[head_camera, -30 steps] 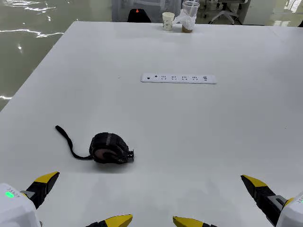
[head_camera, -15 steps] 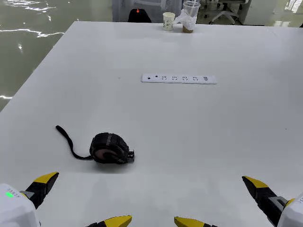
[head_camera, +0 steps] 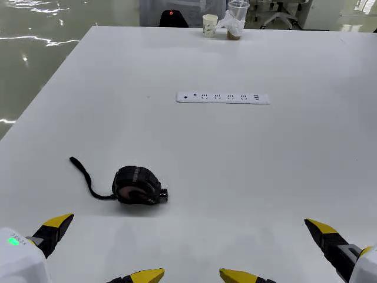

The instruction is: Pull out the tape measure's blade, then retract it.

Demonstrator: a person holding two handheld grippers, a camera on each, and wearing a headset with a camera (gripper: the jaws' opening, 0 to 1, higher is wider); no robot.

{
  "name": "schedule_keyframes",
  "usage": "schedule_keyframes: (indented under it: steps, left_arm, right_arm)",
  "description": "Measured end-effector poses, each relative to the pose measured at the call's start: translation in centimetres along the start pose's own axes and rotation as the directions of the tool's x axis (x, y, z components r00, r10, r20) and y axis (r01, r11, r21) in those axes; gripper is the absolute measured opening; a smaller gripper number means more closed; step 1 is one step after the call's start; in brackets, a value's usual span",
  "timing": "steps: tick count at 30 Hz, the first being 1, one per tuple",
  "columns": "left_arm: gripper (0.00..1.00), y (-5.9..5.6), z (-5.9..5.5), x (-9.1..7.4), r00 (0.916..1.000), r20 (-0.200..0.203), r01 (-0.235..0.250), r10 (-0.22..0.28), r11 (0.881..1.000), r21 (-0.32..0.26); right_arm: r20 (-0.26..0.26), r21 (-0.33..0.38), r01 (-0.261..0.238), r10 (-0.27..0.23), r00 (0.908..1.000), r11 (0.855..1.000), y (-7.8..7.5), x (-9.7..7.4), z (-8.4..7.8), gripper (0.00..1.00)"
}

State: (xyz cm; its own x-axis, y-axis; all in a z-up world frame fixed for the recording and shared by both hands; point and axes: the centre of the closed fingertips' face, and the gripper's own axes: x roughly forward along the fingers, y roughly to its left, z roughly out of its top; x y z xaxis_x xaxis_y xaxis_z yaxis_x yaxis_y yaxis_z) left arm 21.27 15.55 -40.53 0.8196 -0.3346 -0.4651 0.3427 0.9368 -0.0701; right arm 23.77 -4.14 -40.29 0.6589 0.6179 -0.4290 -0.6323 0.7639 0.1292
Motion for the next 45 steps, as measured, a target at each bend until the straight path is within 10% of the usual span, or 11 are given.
schedule_keyframes:
  steps: [45]
  left_arm:
    - [0.99,1.6,0.7,2.3,0.9962,-0.072,0.053,-0.048,0.997,0.060]
  right_arm:
    - [-0.112,-0.122,-0.192,0.179,0.9775,0.974,-0.5,2.6,0.8,0.98]
